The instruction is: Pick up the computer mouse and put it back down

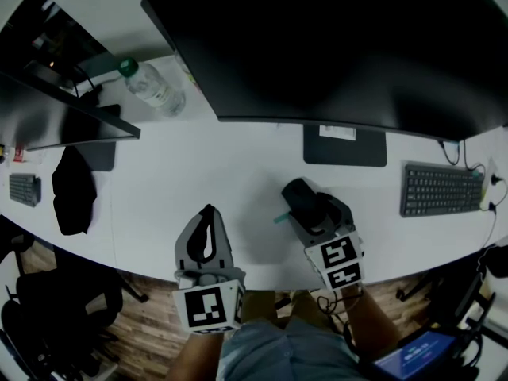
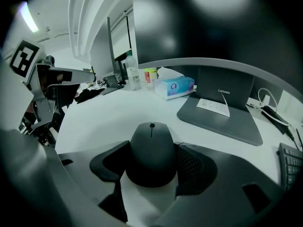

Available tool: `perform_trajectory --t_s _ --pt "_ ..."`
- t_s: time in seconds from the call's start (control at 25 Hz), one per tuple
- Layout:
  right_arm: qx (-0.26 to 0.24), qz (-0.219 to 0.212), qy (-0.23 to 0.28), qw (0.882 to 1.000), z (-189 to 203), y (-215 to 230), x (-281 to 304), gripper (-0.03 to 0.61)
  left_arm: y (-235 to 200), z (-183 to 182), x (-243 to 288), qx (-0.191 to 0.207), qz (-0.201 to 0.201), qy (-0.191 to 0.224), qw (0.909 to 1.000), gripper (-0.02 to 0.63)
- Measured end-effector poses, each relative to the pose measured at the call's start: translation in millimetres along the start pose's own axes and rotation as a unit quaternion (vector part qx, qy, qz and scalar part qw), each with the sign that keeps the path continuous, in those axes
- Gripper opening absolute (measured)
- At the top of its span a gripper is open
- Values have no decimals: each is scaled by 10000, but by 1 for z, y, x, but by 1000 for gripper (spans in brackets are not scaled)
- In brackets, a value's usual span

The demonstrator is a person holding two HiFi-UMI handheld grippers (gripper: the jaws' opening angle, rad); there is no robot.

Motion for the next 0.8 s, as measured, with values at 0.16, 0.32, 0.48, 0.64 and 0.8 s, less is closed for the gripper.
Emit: perform_trajectory --t_s 0.16,0.32,0.48,0.64,0.8 --pt "-126 23 -124 9998 0 -1 2 304 1 -1 1 -17 29 10 10000 5" --pt "-211 20 -171 9996 1 -1 3 307 0 -1 0 -26 30 45 10000 5" --pt "-235 -55 -205 9995 1 -2 3 316 1 -1 -4 -44 24 74 10000 5" --pt "-314 -26 -189 9993 -1 -3 2 339 0 -1 -10 -75 1 144 9999 5" --pt "-383 87 27 9992 -7 -6 -8 339 0 -2 -19 -126 -37 241 9996 5"
Point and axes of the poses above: the fingertips, and each gripper's own axes: x forward along the fingers, y to its right, z out of its underside, the point moved 8 cm from there along -x, backward along the fingers, and after that the axes turned 12 degrees about -y, right-handed, at the moved point
